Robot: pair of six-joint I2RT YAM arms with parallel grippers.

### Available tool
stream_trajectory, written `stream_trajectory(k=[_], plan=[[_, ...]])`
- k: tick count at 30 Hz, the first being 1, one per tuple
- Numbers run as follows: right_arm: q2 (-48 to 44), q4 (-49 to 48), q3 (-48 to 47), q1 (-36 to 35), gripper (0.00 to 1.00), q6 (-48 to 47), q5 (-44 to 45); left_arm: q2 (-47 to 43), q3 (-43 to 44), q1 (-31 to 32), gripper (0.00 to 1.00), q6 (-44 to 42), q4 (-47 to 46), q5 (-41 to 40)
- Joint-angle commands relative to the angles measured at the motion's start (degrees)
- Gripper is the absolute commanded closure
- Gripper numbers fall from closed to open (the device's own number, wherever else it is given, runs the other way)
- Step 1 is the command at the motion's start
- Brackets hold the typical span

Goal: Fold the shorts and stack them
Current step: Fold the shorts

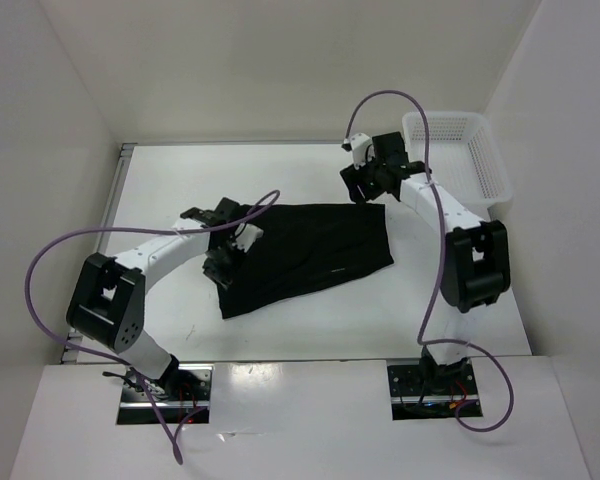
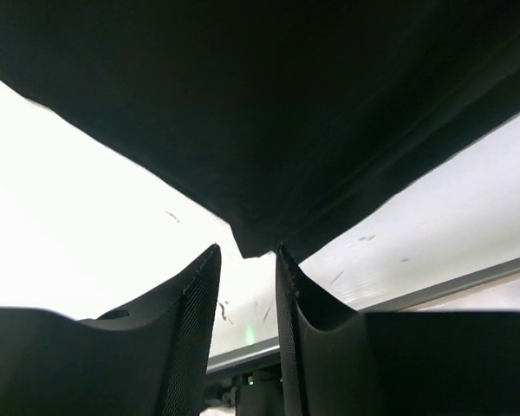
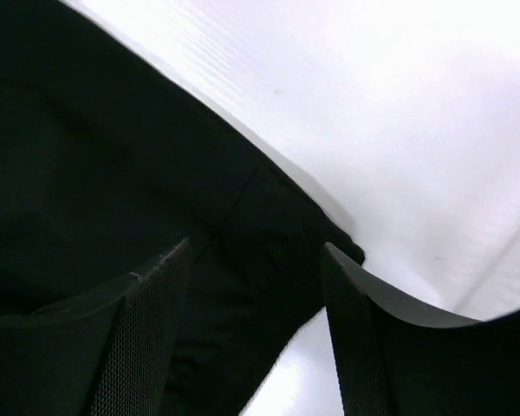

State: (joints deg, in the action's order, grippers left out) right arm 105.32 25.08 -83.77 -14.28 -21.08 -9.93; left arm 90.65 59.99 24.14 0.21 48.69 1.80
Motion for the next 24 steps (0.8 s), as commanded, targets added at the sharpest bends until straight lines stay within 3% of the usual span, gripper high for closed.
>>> stream_trajectory(k=[1, 3, 7, 8, 10, 18, 24], plan=[[-7.8, 6.1, -3.2, -3.6, 0.33, -6.9, -4.3, -1.6, 6.7, -1.8, 0.61, -0.2, 2.0, 4.2], [-9.9, 8.1, -0.6, -7.7, 0.38, -9.8, -4.3, -0.6, 11.1, -3.4, 0.59, -0.2, 2.7, 6.1], [-9.5, 8.7, 6.0, -17.0, 0.74, -12.0, -3.8, 5.5, 15.2, -6.4, 0.53, -0.2, -3.9, 8.1], [-8.9, 7.9, 6.5, -18.6, 0.89, -12.0, -4.3, 7.3, 16.4, -7.3, 0.53, -0.2, -5.3, 8.8], [-6.9, 7.4, 6.5, -21.3, 0.98, -9.8, -6.0, 12.9, 19.5, -8.8, 0.53, -0.2, -8.1, 10.6], [-2.5, 5.3, 8.4, -24.7, 1.0, -9.5, -8.2, 25.2, 24.6, -13.1, 0.54, -0.2, -15.2, 25.3], [0.3, 4.6, 12.5, -26.6, 1.0, -13.6, -6.2, 29.1, 24.0, -13.1, 0.54, -0.2, -16.3, 25.3]])
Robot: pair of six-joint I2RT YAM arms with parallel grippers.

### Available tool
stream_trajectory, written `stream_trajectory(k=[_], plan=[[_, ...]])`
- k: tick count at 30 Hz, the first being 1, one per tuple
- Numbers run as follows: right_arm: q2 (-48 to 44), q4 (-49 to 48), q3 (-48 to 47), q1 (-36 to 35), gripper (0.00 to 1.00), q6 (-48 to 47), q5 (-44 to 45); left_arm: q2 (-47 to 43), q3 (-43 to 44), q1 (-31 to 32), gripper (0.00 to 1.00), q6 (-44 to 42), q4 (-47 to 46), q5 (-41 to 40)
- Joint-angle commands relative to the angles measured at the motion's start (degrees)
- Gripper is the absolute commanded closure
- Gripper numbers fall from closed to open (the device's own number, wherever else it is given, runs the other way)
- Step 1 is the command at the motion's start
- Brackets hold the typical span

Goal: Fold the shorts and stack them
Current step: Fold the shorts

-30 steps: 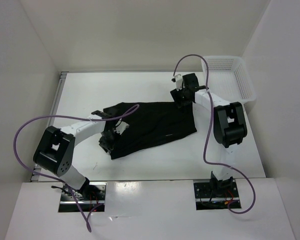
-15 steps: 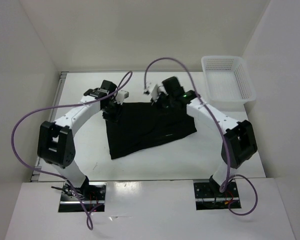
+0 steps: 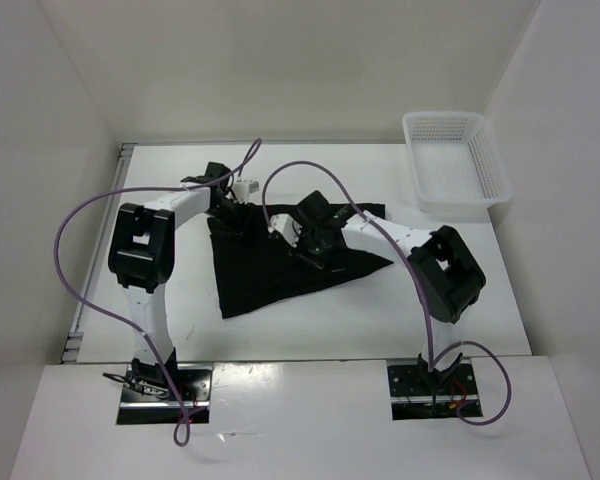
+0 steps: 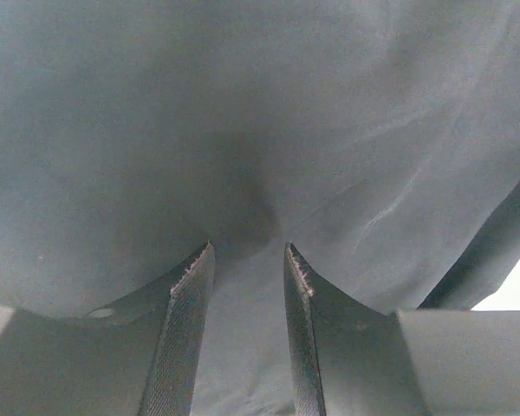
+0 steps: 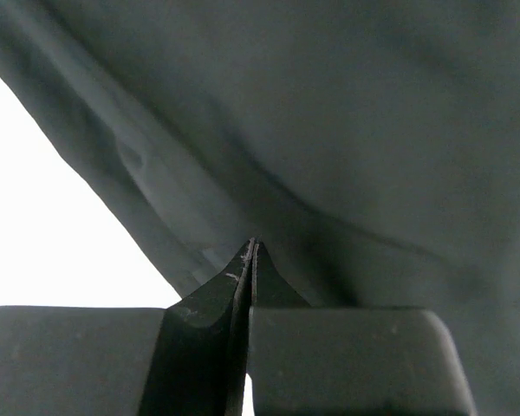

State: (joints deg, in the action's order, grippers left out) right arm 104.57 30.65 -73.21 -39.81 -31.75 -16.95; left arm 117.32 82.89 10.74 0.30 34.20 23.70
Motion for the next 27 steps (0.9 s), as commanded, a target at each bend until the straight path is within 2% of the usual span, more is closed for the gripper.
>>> stream_trajectory(k=[1, 6, 14, 22, 25, 27], plan=[[1.1, -0.9, 3.4, -1.1, 1.0, -3.6, 1.5, 3.2, 1.1, 0.3, 0.54, -0.3, -1.9, 2.5], [0.5, -0.3, 8.5, -1.1, 1.0, -6.6, 2.0, 5.4, 2.3, -0.2, 0.54, -0.3, -2.4, 2.5], [-1.3, 1.4, 9.8, -1.6, 1.0, -11.8, 5.3, 11.1, 10.7, -0.8, 0.54, -0.3, -1.2, -1.3], [0.6, 2.8, 2.5, -2.5, 1.0, -17.3, 7.6, 16.7, 22.1, -1.3, 0.54, -0.3, 1.3, -3.4], [-0.6, 4.0, -2.7, -5.5, 1.0, -17.4, 9.1, 16.4, 22.1, -1.3, 0.54, -0.3, 1.3, -2.4], [-1.2, 4.5, -8.9, -5.5, 1.0, -13.7, 8.0, 15.5, 19.7, -1.3, 0.54, -0.3, 1.3, -1.9]])
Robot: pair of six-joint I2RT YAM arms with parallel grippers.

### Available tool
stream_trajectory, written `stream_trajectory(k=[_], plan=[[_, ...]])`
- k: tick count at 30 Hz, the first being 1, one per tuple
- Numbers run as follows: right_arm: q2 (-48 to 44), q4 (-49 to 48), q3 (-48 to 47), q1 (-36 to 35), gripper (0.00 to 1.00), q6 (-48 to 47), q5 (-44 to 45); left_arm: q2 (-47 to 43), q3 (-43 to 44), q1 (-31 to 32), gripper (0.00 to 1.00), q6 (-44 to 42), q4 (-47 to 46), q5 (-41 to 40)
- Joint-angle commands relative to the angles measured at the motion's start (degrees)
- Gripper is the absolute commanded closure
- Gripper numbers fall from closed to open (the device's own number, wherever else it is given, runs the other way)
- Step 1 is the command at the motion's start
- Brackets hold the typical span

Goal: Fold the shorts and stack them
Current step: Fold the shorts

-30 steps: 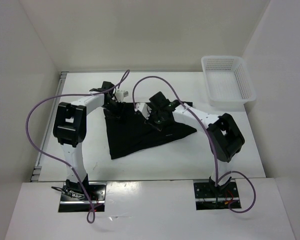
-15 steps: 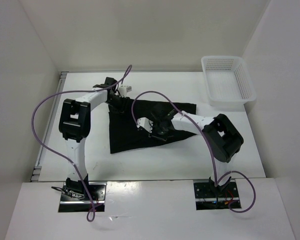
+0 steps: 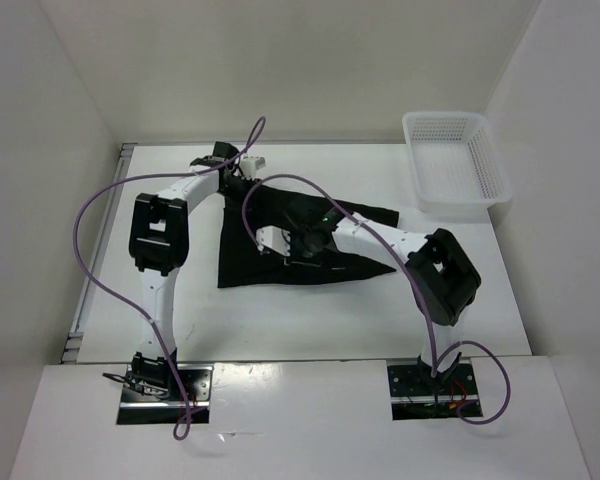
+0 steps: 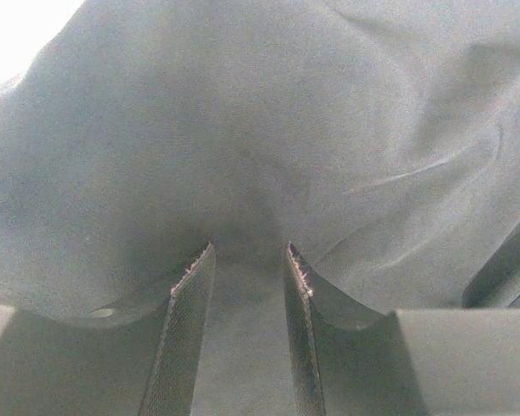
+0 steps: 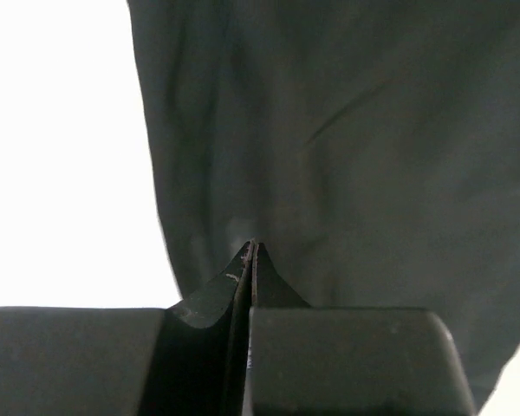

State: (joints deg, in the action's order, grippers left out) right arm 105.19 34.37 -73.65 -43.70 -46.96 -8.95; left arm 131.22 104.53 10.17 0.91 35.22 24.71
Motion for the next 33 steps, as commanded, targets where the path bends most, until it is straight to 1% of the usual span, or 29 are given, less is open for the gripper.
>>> stream_trajectory(k=[1, 2, 4, 7, 11, 15, 20, 24, 28, 33], plan=[[-1.8, 0.2, -9.1, -1.6, 1.0, 2.4, 0.0, 0.9, -2.6, -0.8, 0.54, -0.9, -0.4, -2.9], [-1.3, -1.0, -9.1, -1.6, 1.0, 3.2, 0.0, 0.9, -3.1, -0.8, 0.54, -0.9, -0.4, -2.9], [-0.3, -5.2, -8.3, -1.6, 1.0, 4.4, 3.5, 0.9, -3.6, -0.8, 0.54, -0.9, -0.4, -2.9], [4.0, -7.5, -7.7, -0.8, 1.0, 4.9, 5.8, 0.4, -3.6, -0.2, 0.54, -0.9, -0.4, -2.9], [9.2, -10.5, -9.6, 2.2, 1.0, 6.9, 6.4, -0.2, -4.2, -0.2, 0.54, -0.9, -0.4, -2.9], [11.8, -10.5, -11.8, 2.7, 1.0, 6.4, 5.9, -0.2, -4.7, -0.2, 0.54, -0.9, -0.4, -2.9], [11.2, -5.0, -10.2, 2.7, 1.0, 2.6, 0.3, -0.2, -4.7, -0.2, 0.53, -0.9, -0.4, -3.4], [5.4, -1.5, -4.2, 2.7, 1.0, 0.5, -0.2, 0.5, -4.1, -0.2, 0.53, -0.9, -0.4, -5.0], [1.3, -0.9, 2.3, 1.1, 1.0, 0.5, -1.2, 1.7, -3.5, -0.2, 0.53, -0.9, 0.1, -6.3], [0.0, -0.4, 5.1, -0.3, 1.0, 0.5, -1.8, 1.7, -4.0, -0.2, 0.54, -0.9, 0.1, -6.9]])
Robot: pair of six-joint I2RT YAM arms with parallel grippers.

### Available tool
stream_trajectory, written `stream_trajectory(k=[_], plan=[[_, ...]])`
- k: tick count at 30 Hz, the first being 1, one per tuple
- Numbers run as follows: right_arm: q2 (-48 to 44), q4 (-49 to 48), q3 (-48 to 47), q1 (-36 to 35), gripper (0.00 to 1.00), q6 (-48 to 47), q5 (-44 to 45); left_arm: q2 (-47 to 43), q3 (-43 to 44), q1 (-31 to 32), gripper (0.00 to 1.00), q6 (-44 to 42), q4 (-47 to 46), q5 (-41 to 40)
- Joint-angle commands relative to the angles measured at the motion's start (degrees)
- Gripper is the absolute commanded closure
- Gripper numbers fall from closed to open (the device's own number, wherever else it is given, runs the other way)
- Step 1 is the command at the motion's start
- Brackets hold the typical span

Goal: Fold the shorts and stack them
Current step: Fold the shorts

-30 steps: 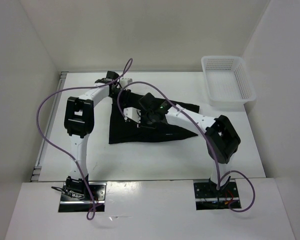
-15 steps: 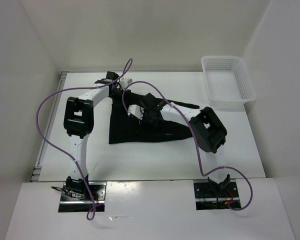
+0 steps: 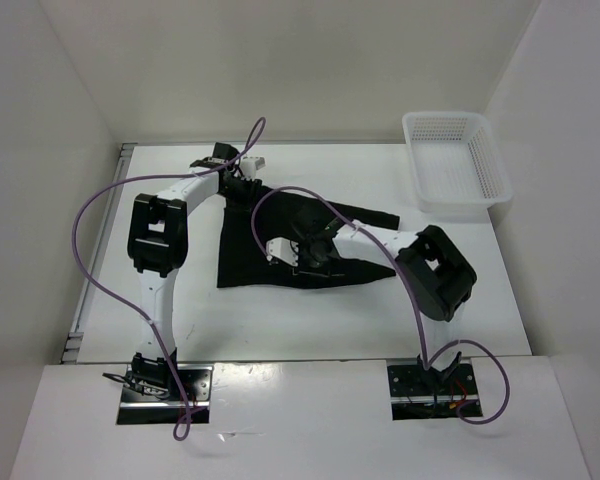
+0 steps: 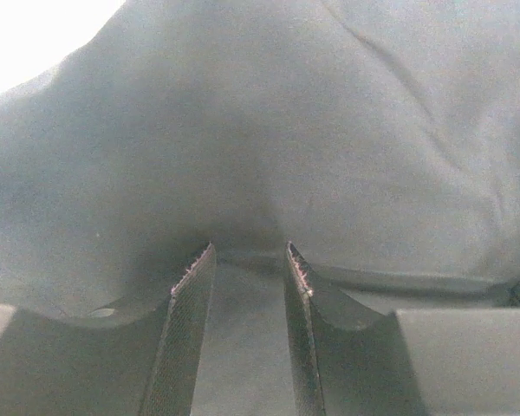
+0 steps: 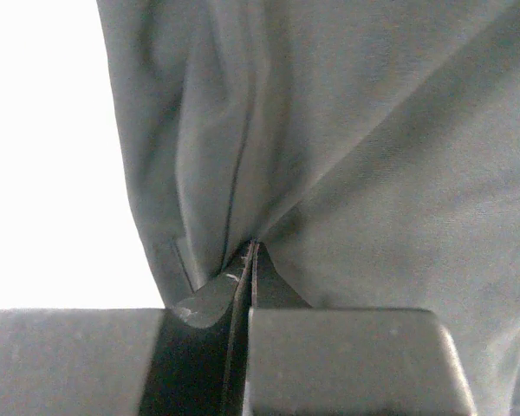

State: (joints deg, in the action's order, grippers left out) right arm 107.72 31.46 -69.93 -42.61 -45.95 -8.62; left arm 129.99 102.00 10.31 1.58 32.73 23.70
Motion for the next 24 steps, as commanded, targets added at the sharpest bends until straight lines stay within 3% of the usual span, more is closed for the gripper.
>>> stream_trajectory(k=[1, 16, 20, 24], plan=[[-3.1, 2.6, 1.4, -1.4, 1.0, -0.5, -2.1, 2.9, -1.4, -0.4, 0.54, -1.6, 2.6, -5.9], [-12.7, 2.0, 10.5, -6.3, 1.0, -1.2, 4.5, 2.4, -2.5, -0.4, 0.54, -1.6, 3.1, -8.9], [-13.4, -1.5, 6.5, -3.9, 1.0, 8.1, 6.3, 1.1, -3.1, -0.4, 0.52, -1.6, 3.1, -7.8], [-15.5, -0.4, -2.7, 5.0, 0.82, 17.6, 3.0, 0.0, -3.6, 0.2, 0.52, -1.6, 3.1, -7.8]])
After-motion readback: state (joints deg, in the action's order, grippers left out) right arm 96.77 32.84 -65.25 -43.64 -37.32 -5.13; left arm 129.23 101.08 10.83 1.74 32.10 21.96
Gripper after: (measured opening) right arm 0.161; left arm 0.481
